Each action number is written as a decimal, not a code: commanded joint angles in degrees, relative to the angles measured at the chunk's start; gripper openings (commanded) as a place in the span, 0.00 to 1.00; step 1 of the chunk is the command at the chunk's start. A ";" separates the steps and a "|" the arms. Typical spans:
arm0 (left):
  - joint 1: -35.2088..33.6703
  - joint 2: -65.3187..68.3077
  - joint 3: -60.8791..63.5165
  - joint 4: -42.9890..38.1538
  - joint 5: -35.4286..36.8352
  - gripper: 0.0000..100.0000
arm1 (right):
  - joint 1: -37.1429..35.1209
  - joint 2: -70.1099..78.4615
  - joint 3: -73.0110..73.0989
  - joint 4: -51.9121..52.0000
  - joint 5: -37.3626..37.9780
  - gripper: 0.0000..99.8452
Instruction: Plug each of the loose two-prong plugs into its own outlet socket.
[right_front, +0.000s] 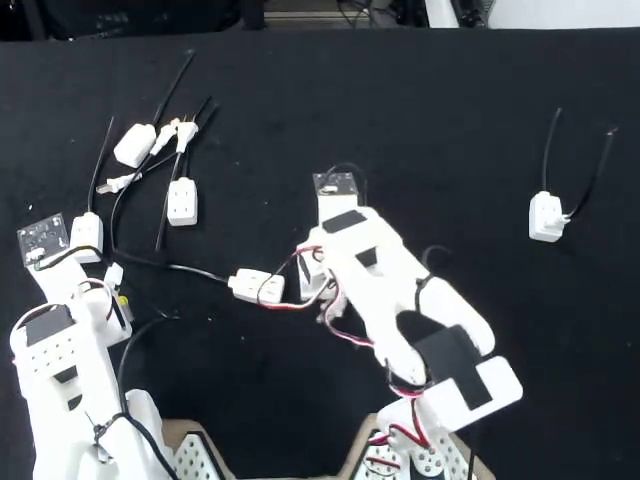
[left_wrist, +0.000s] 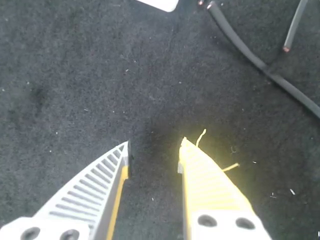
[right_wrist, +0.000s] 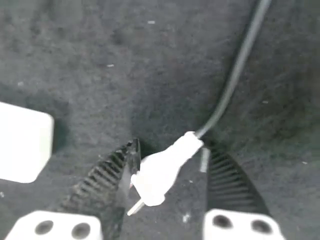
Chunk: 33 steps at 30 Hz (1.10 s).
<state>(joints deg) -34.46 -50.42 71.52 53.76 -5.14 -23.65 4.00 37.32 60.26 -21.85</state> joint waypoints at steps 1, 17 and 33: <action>-0.31 -0.97 -0.92 0.18 0.26 0.17 | -0.18 -0.31 -4.18 5.01 7.30 0.01; -0.31 -0.97 -1.01 -0.09 0.26 0.17 | 8.88 -6.90 -11.21 0.18 36.31 0.01; -0.22 -0.97 -0.57 -0.09 0.26 0.17 | 8.88 2.24 -7.43 -7.21 36.40 0.18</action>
<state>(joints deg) -34.46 -50.42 71.52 53.76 -5.14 -15.38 5.41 30.46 53.14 14.02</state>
